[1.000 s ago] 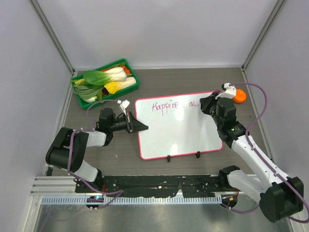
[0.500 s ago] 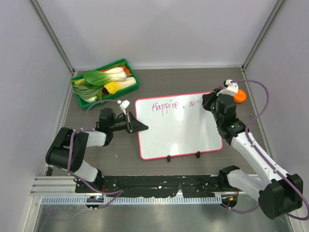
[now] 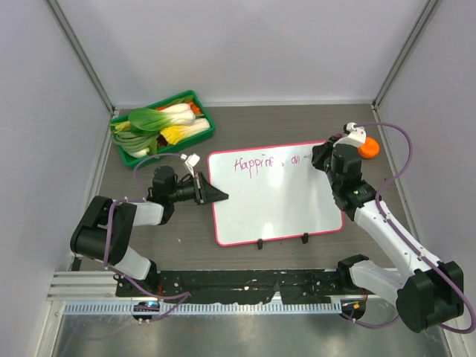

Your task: Write a sentence on the whiteboard

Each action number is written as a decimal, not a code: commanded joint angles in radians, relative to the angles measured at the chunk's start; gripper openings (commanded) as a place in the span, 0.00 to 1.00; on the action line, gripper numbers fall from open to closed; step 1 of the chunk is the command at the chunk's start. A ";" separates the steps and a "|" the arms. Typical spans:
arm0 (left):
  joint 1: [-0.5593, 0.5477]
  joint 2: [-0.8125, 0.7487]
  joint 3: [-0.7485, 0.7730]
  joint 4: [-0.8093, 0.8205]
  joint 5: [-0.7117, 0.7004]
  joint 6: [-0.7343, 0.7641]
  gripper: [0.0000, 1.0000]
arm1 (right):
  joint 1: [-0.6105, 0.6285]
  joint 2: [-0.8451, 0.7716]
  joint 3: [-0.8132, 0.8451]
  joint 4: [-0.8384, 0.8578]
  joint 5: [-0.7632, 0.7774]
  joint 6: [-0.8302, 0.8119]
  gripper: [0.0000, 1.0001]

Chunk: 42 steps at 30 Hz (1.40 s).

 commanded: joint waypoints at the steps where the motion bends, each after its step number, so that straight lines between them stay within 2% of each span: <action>1: -0.020 0.030 -0.014 -0.132 -0.127 0.148 0.00 | -0.007 -0.019 -0.022 0.026 0.022 0.002 0.01; 13: -0.018 0.028 -0.014 -0.132 -0.128 0.150 0.00 | -0.008 -0.084 -0.091 -0.009 0.005 0.013 0.01; 27: -0.018 0.022 -0.016 -0.134 -0.131 0.151 0.00 | -0.008 -0.058 0.024 0.023 0.037 0.008 0.01; 42: -0.018 0.027 -0.014 -0.134 -0.130 0.150 0.00 | -0.011 -0.013 0.007 0.033 0.049 0.002 0.01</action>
